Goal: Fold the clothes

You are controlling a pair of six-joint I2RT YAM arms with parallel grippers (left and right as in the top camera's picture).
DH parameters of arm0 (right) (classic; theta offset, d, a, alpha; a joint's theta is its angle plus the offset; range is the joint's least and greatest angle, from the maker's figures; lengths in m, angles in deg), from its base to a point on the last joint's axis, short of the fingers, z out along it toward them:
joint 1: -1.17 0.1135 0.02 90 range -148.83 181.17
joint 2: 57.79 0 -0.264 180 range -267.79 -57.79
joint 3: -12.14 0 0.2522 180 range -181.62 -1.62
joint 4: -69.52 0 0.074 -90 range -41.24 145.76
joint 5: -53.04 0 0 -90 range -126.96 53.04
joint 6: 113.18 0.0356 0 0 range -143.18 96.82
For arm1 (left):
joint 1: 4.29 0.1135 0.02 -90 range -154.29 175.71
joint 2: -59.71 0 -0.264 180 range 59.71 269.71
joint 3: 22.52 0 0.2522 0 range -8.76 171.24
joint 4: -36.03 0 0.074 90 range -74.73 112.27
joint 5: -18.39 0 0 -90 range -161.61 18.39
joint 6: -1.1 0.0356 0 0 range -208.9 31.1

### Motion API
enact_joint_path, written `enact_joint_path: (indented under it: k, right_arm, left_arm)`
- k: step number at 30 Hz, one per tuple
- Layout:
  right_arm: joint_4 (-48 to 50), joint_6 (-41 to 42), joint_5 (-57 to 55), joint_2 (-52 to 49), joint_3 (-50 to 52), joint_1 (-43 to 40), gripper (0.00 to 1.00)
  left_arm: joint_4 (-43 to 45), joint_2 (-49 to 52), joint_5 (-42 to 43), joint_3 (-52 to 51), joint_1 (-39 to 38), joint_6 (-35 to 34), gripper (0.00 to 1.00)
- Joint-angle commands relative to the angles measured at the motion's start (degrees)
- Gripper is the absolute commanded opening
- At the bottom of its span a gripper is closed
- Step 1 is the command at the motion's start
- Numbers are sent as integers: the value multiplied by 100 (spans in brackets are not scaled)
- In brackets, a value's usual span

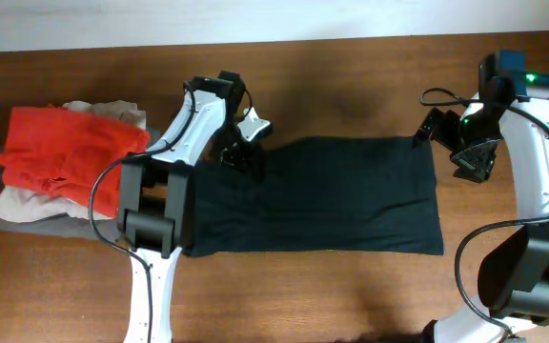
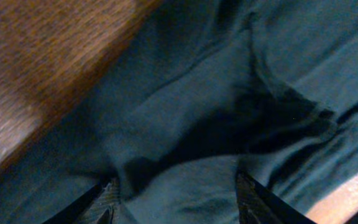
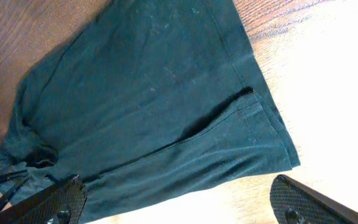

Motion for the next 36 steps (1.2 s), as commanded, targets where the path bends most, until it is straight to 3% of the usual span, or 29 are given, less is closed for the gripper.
enact_joint_path:
  k: [1,4,8,12,16,27,36]
  right_arm:
    - [-33,4,-50,116,-81,26,99]
    - [-57,4,-50,116,-81,26,99]
    - [-66,4,-52,116,-81,26,99]
    - [-46,4,-52,116,-81,26,99]
    - [-50,4,-52,116,-81,26,99]
    - [-50,2,-55,116,-81,26,99]
    - [59,-531,-52,63,-81,31,99]
  left_arm:
    - [15,181,-61,-44,-7,125,59]
    - [-186,197,76,-44,-63,127,55]
    - [-697,173,378,-28,-120,219,29]
    - [-1294,162,673,94,-122,372,16]
    - [-1672,120,710,216,-140,389,13]
    - [-2339,98,706,243,-210,385,19]
    - [-1552,74,713,275,-232,378,21]
